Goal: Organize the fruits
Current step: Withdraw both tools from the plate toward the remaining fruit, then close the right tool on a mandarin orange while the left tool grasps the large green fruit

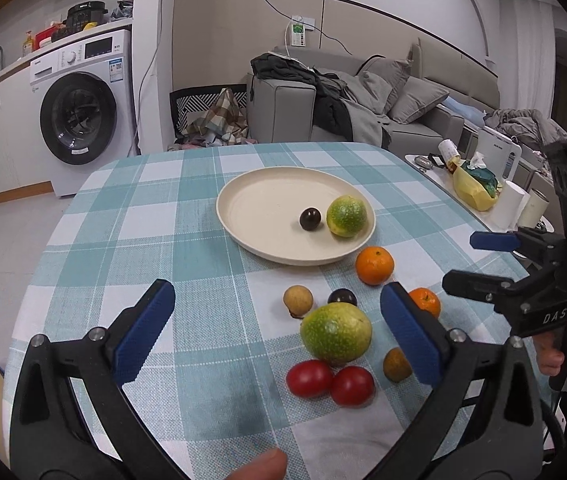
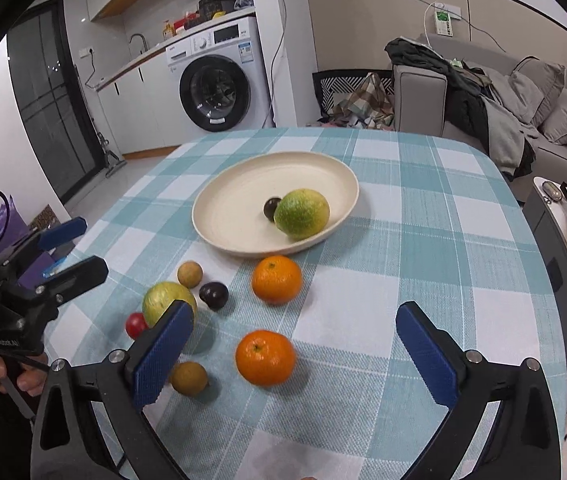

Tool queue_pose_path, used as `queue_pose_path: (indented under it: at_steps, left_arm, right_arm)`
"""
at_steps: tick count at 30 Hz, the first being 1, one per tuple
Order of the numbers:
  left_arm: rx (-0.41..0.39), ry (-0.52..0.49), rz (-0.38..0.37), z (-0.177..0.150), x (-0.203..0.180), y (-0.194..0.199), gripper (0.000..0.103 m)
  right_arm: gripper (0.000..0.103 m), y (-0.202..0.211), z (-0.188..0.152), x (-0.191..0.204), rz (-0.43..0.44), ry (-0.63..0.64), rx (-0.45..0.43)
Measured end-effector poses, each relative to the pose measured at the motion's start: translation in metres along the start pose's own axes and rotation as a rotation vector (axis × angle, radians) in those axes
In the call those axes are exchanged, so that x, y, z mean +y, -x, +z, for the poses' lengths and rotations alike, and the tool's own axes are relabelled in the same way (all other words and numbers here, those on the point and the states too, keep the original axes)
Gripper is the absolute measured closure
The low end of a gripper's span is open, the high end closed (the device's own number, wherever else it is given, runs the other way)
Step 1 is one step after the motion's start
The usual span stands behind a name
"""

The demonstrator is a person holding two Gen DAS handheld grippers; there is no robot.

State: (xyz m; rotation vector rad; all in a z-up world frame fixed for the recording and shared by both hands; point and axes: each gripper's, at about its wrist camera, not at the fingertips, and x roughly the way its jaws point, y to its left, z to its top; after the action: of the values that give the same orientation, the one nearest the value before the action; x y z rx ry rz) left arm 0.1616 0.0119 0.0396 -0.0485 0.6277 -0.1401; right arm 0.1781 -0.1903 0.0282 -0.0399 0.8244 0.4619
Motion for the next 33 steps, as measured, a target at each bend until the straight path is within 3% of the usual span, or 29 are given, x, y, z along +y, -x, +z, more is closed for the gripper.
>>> queue_pose_path:
  at_steps: [8,27,33]
  left_arm:
    - [0.031,0.005,-0.025,-0.004,-0.006,-0.013,0.001]
    - [0.134,-0.038,-0.052,-0.017,-0.016,-0.043,0.005]
    - [0.128,-0.061,-0.080,-0.021,-0.022,-0.044,0.005]
  right_arm:
    - [0.000,-0.012,-0.016,-0.004,0.033,0.014,0.080]
    - [0.002,-0.036,-0.021,0.010,0.052,0.049,0.142]
    - [0.017,-0.042,-0.024,0.010,0.067,0.048,0.164]
